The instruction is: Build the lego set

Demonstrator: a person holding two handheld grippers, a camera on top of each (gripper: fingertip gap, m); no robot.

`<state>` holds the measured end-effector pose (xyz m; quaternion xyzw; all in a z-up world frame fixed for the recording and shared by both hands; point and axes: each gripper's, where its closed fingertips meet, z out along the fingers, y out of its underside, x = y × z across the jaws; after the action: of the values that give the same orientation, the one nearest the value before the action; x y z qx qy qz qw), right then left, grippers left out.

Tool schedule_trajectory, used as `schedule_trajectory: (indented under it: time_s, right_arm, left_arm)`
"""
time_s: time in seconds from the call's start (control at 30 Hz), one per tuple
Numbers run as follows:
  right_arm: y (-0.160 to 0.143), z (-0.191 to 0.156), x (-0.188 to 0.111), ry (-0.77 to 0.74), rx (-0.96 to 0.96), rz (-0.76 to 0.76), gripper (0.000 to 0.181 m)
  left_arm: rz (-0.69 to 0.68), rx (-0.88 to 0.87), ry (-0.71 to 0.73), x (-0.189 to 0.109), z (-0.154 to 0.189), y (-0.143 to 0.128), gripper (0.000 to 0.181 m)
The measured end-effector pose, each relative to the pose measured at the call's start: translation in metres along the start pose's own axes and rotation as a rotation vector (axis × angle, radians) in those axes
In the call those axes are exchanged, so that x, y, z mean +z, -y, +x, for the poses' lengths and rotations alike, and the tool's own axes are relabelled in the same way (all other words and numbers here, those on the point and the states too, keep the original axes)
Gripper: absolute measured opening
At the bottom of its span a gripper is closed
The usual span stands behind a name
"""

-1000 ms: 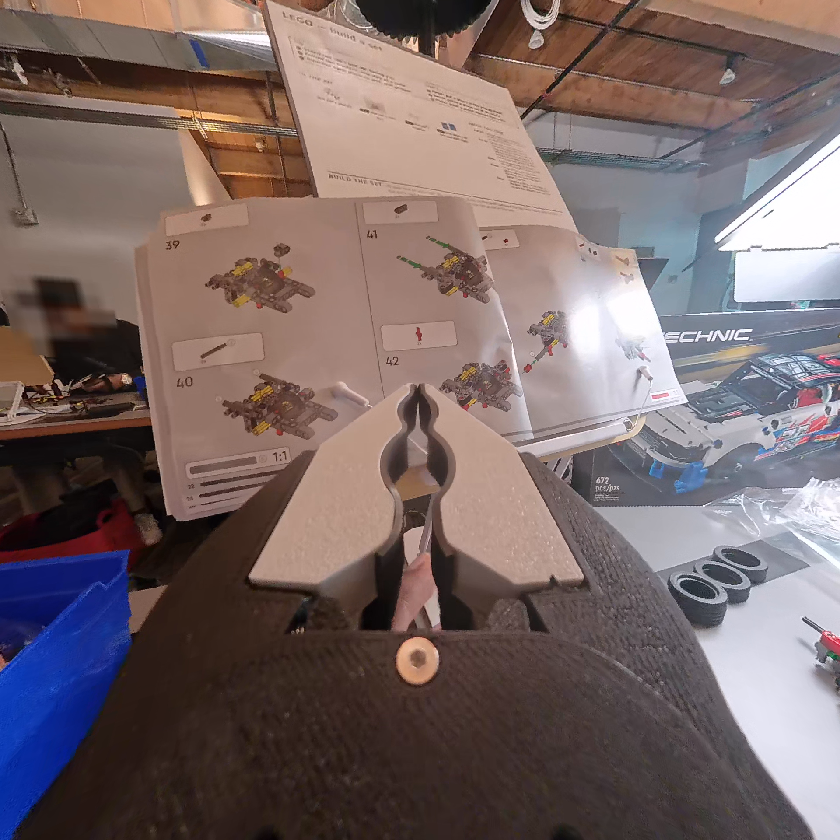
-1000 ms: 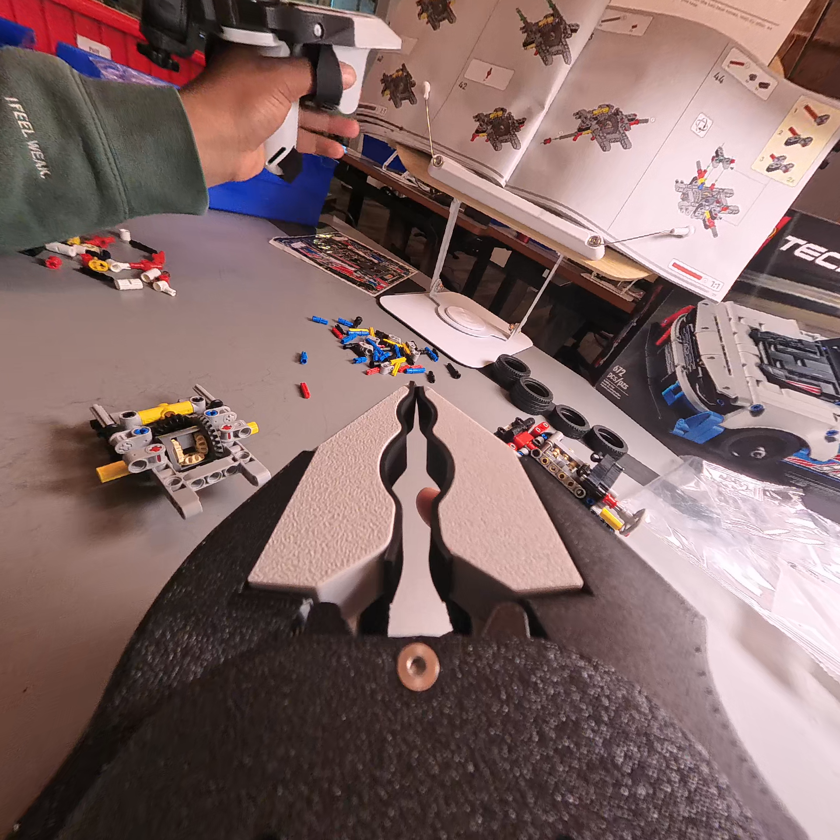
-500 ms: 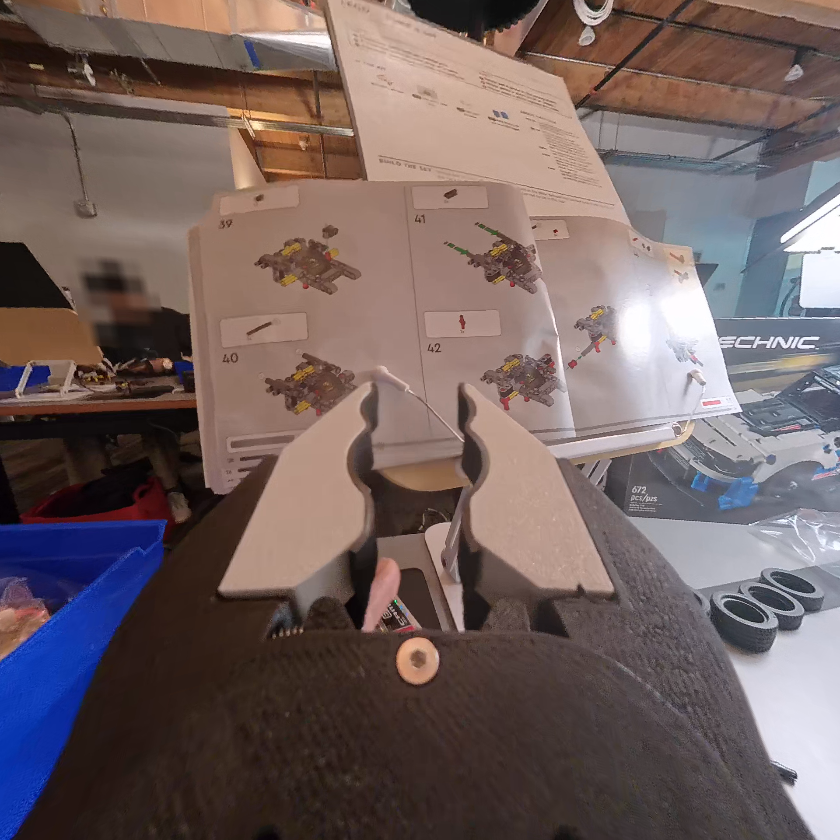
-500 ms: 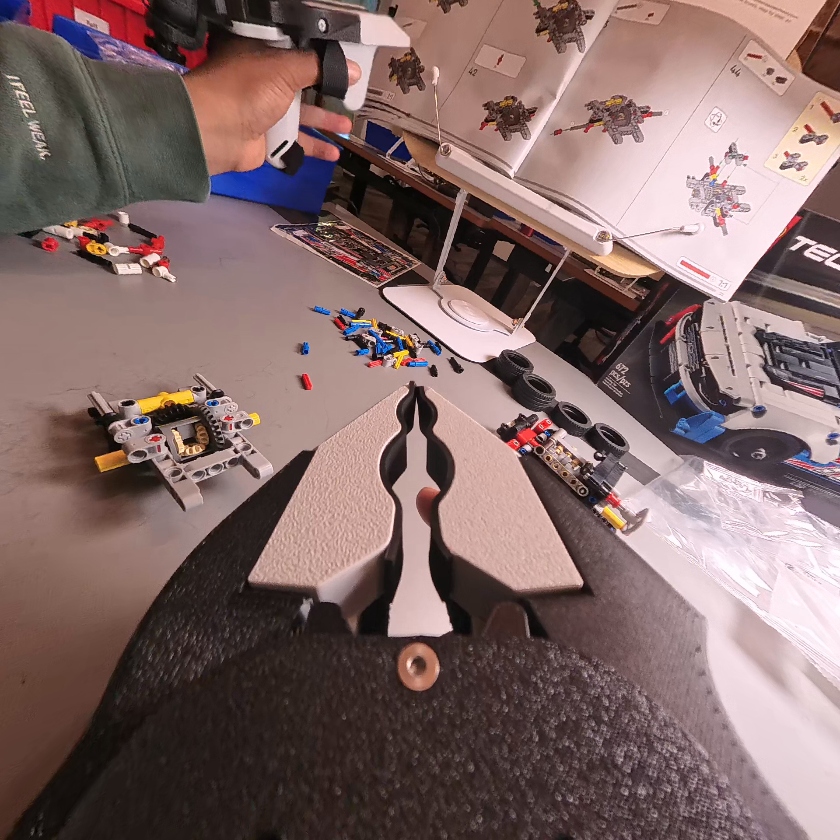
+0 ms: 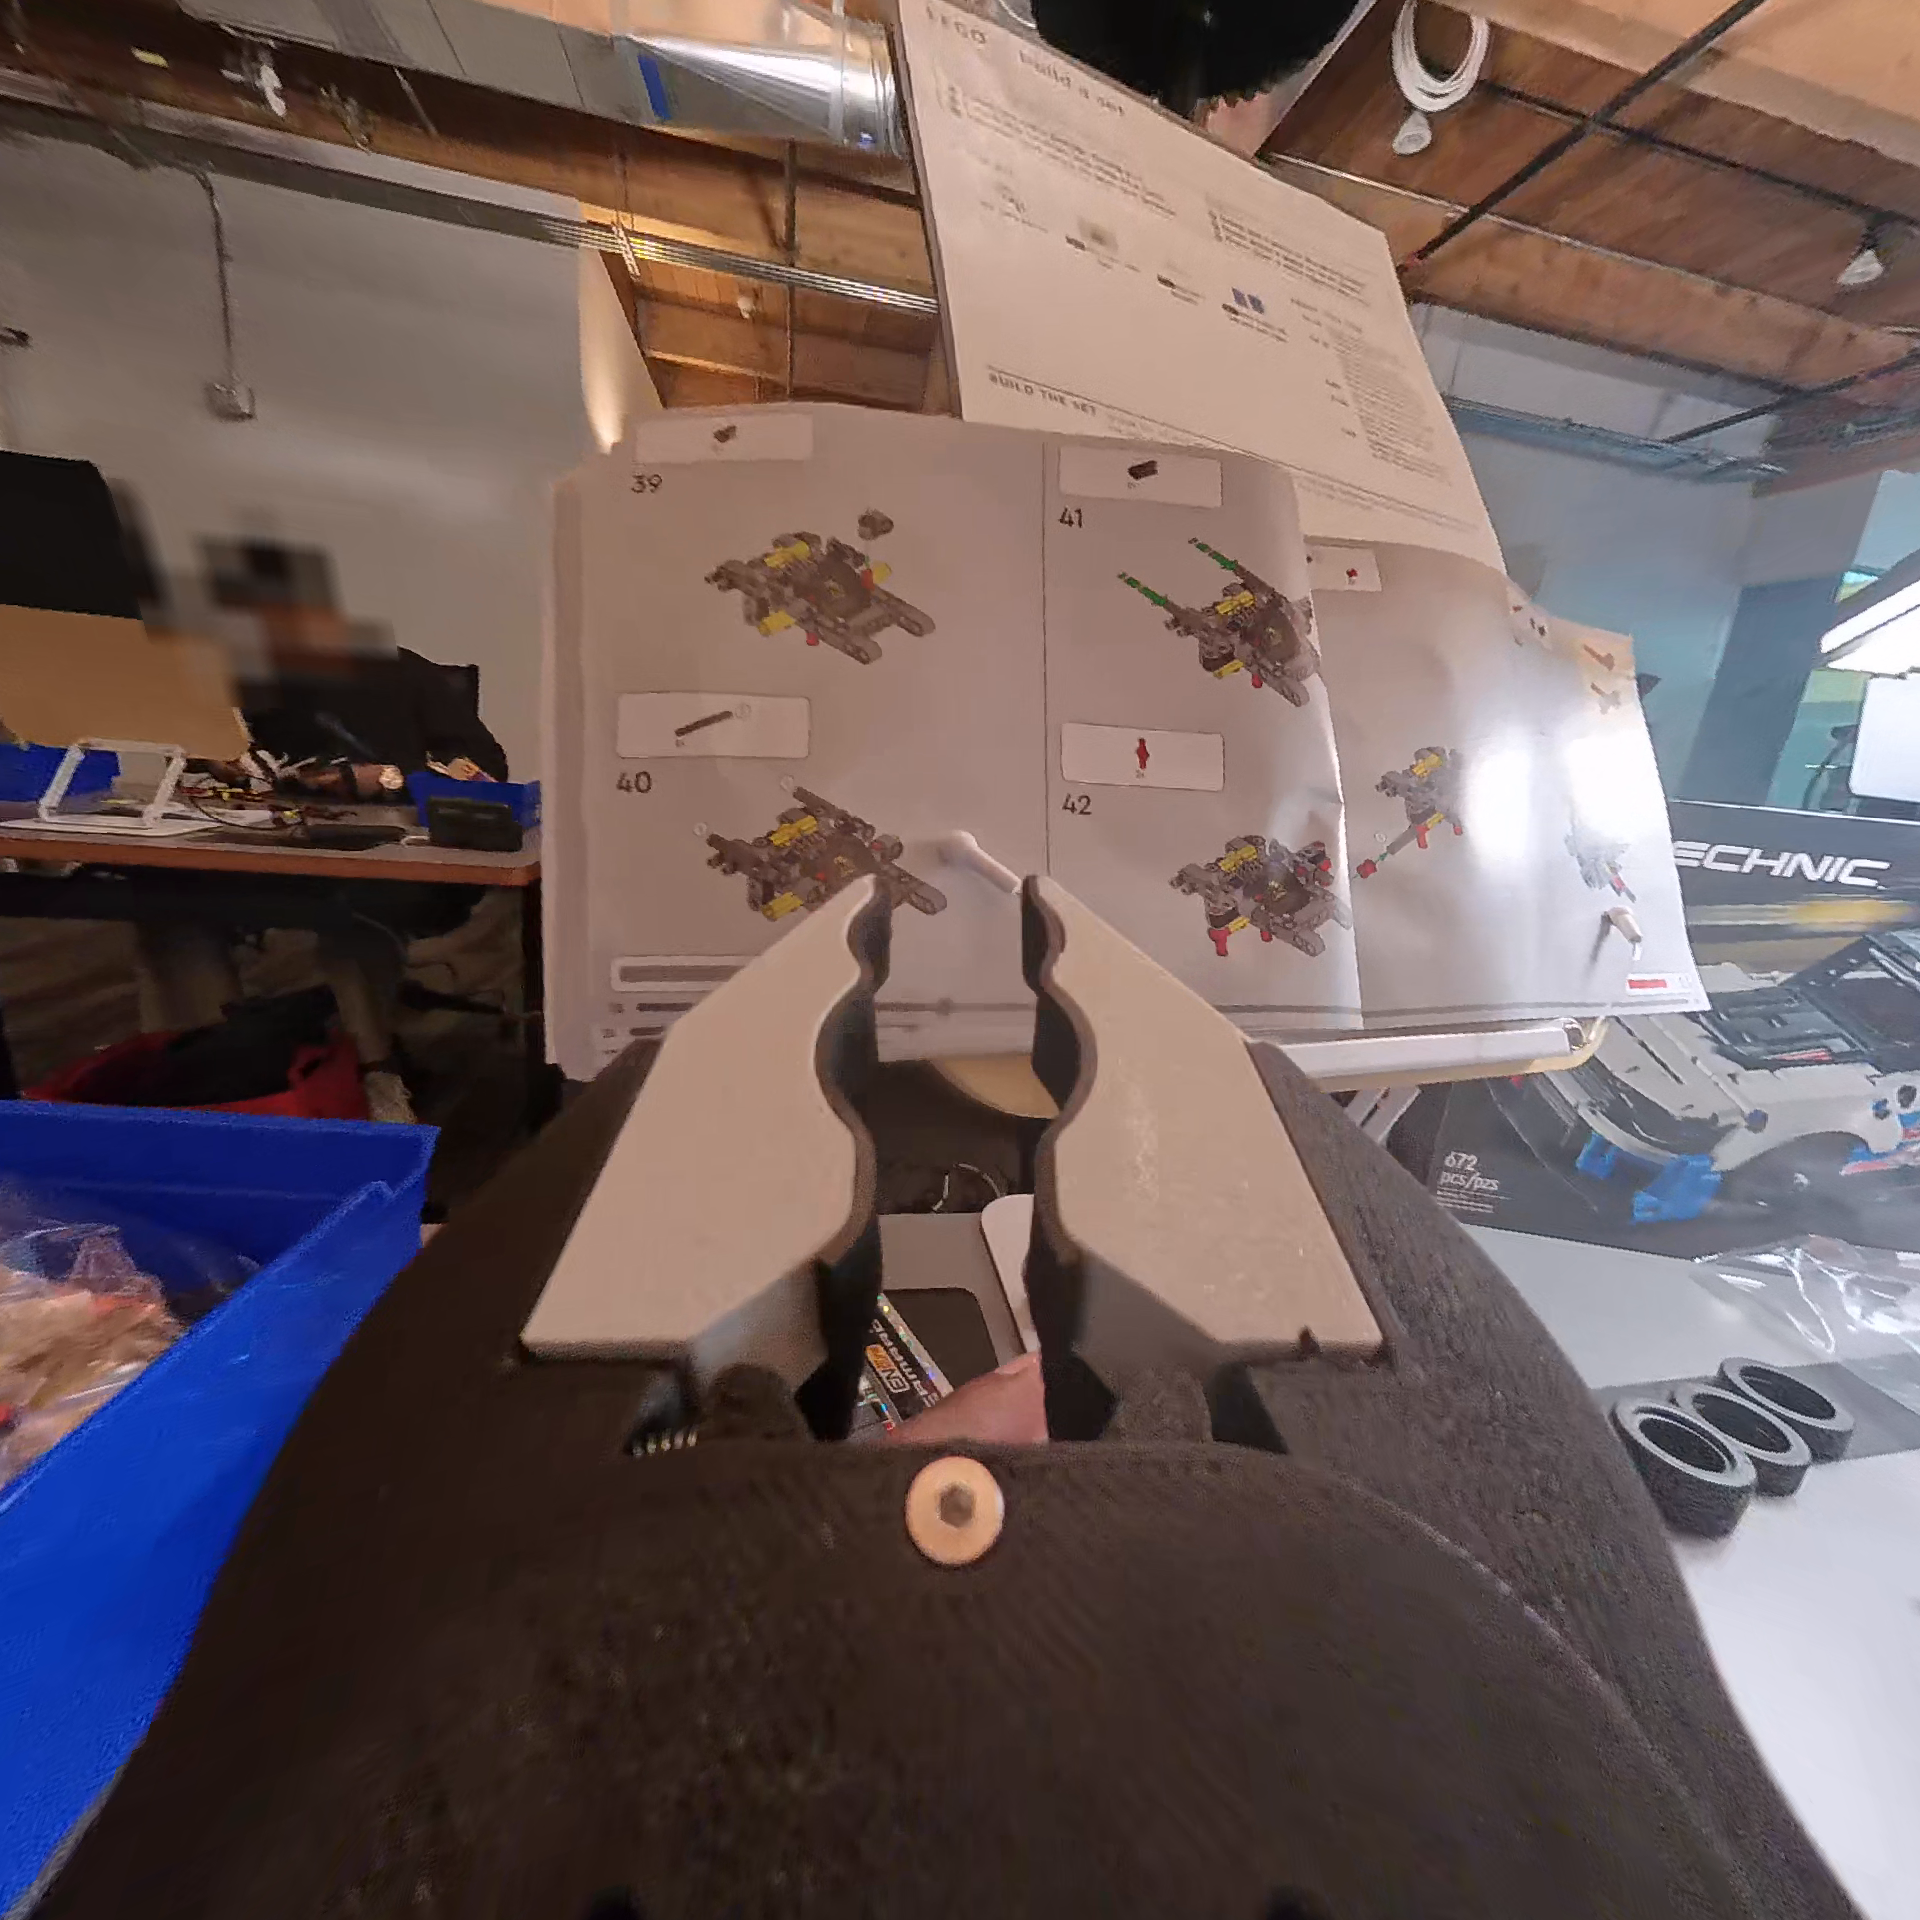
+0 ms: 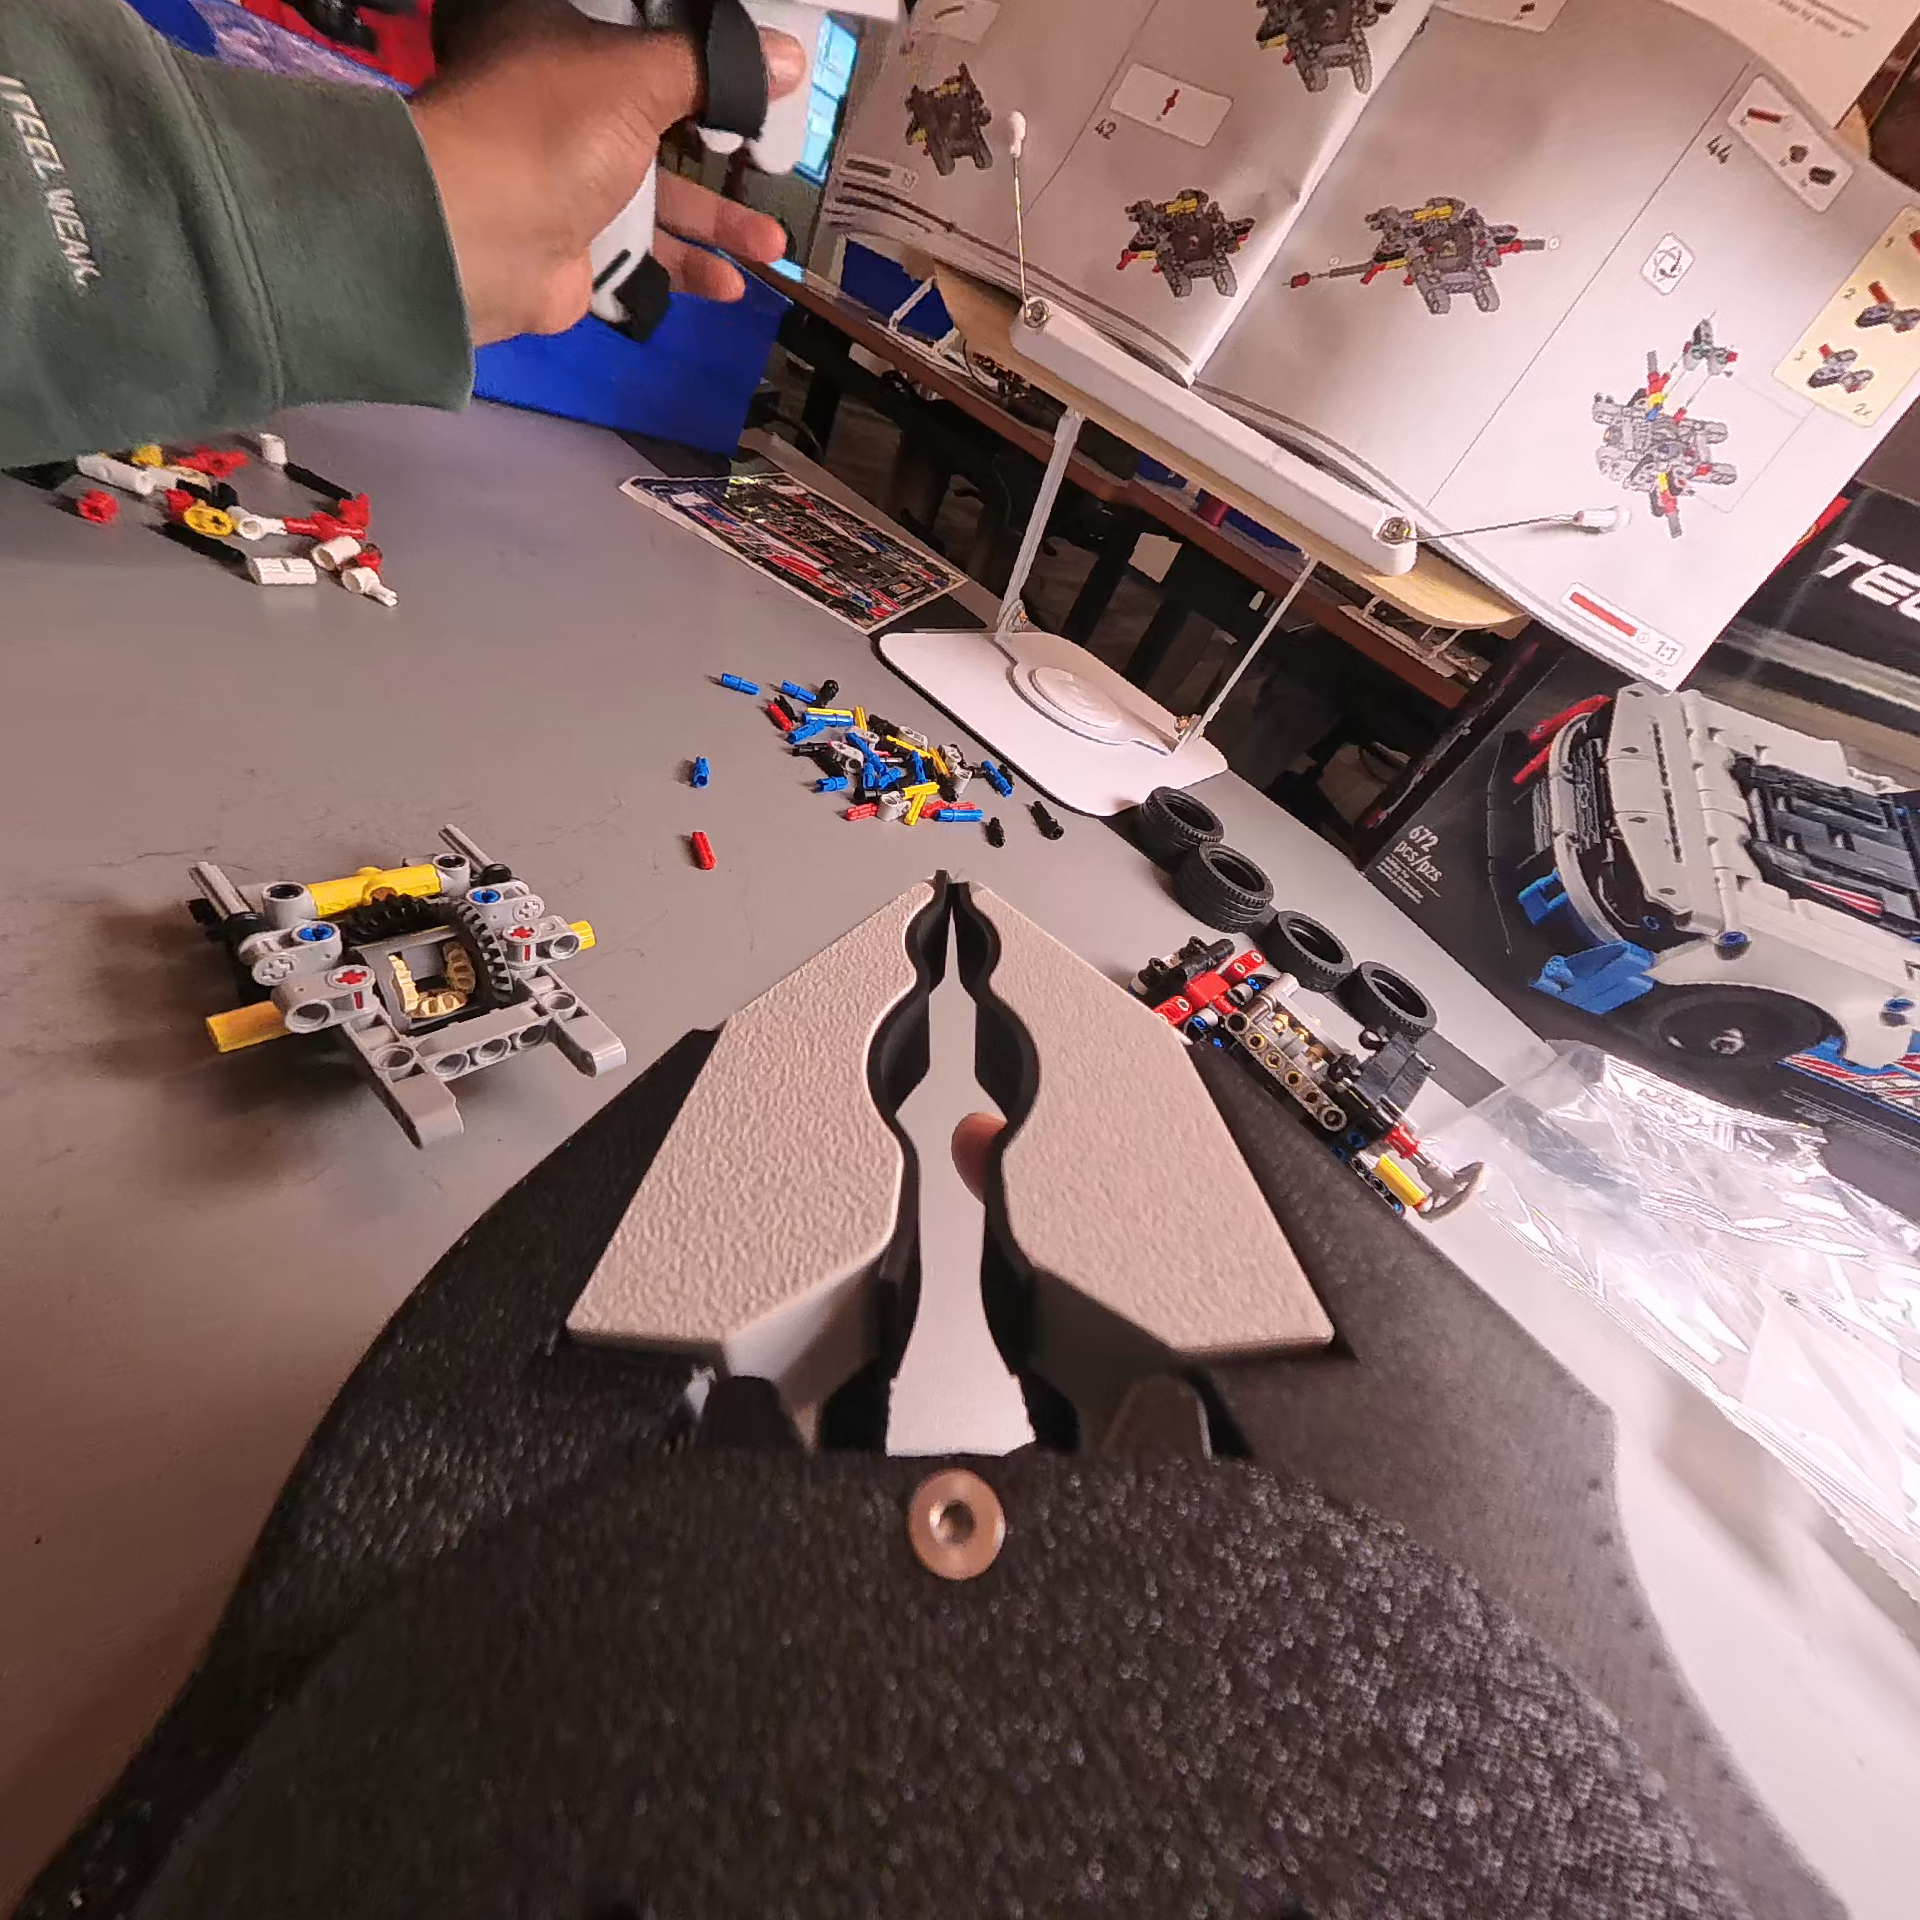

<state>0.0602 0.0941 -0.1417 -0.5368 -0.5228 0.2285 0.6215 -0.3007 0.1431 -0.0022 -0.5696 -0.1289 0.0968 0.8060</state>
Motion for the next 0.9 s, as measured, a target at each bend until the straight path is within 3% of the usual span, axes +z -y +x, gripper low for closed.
schedule_trajectory:
  time_s: [0.1, 0.4, 0.57, 0.7, 0.9]
  right_arm:
    - [0.000, 0.000, 0.000, -0.001, -0.008, -0.003, 0.000]
    - [-0.003, -0.001, 0.002, -0.007, -0.028, -0.016, 0.000]
    - [-0.005, 0.001, 0.003, -0.013, -0.037, -0.024, 0.000]
    - [-0.003, 0.002, 0.001, -0.005, -0.036, -0.010, 0.000]
    - [0.002, 0.003, -0.003, 0.012, -0.022, 0.017, 0.000]
  left_arm:
    - [0.002, 0.032, 0.003, 0.000, -0.001, 0.003, 0.000]
    - [-0.035, 0.078, -0.045, 0.015, 0.024, -0.003, 0.000]
    - [-0.073, 0.094, -0.113, 0.041, 0.049, -0.004, 0.001]
    - [-0.089, 0.161, -0.148, 0.073, 0.063, 0.016, 0.008]
    - [-0.102, 0.156, -0.130, 0.107, 0.056, 0.050, 0.006]
